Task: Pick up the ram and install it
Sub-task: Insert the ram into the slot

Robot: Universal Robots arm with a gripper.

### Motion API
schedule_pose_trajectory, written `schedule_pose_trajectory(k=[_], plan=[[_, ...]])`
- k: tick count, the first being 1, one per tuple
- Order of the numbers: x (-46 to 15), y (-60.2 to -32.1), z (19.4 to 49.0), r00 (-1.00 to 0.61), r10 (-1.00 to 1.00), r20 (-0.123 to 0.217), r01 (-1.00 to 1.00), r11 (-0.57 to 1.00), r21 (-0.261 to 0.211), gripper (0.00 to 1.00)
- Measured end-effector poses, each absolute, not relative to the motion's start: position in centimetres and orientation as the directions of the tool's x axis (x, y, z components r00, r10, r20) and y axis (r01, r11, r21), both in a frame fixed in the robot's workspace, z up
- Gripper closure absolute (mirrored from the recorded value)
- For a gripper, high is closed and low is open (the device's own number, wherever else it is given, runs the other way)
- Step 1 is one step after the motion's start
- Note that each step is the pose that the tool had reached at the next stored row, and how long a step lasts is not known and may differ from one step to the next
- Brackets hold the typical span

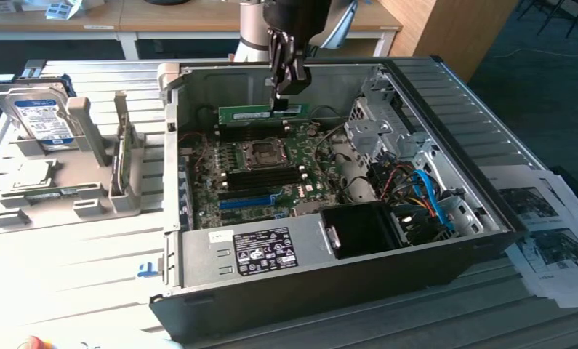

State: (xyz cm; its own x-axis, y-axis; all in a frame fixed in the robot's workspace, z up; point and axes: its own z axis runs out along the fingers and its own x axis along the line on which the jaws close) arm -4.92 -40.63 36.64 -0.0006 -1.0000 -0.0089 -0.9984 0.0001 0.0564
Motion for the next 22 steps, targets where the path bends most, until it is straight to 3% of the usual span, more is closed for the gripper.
schedule_pose_trajectory(k=[22], plan=[[-4.9,-40.6,34.7,-0.001,-1.0,-0.009,-0.998,0.0,0.056,0.88]])
